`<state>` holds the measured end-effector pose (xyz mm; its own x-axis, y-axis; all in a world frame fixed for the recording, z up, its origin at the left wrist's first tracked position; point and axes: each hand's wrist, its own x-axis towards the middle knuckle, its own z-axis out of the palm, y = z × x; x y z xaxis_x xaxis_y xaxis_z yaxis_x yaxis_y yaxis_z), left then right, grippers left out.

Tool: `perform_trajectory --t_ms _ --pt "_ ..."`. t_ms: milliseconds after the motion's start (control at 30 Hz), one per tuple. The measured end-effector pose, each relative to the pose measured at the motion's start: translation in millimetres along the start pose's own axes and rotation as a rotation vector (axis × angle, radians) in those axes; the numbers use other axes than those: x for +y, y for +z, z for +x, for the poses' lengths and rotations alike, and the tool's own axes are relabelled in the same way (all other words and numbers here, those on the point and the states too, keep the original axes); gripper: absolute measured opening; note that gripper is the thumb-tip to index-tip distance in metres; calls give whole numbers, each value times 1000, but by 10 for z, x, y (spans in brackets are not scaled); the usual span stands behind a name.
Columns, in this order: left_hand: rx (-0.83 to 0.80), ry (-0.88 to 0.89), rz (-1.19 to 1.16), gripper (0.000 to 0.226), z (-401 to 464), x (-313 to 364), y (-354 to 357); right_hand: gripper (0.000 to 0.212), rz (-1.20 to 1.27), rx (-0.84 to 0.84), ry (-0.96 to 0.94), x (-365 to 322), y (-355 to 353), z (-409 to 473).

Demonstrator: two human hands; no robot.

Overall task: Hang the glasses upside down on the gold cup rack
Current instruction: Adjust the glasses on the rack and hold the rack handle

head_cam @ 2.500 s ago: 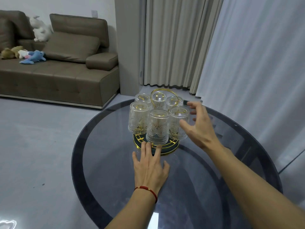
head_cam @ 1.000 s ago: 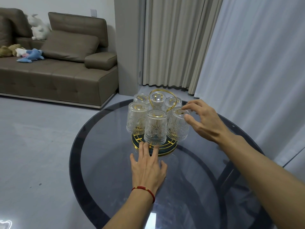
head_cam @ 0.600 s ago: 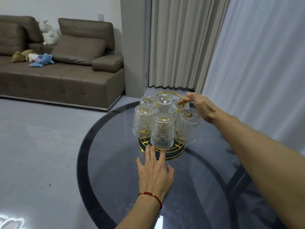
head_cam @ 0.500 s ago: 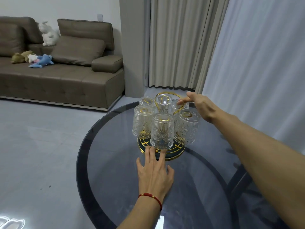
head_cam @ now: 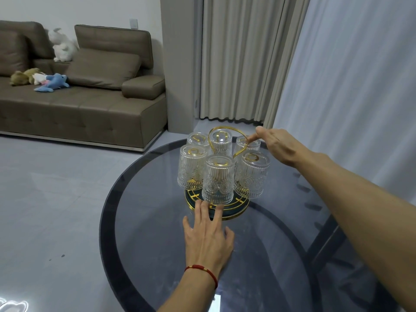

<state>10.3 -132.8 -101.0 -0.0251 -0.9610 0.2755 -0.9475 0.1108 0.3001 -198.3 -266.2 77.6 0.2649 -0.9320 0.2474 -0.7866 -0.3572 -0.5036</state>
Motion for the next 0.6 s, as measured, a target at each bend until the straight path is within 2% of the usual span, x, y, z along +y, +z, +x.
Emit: perform_trajectory --t_ms 233,433,600 --pt "0 -1 5 58 6 -5 11 66 -123 4 -46 67 -19 43" --pt "-2 0 2 59 3 -3 11 70 -135 4 -42 112 -41 54" --pt "11 0 -5 58 -4 6 -4 64 -137 26 -44 117 -41 32"
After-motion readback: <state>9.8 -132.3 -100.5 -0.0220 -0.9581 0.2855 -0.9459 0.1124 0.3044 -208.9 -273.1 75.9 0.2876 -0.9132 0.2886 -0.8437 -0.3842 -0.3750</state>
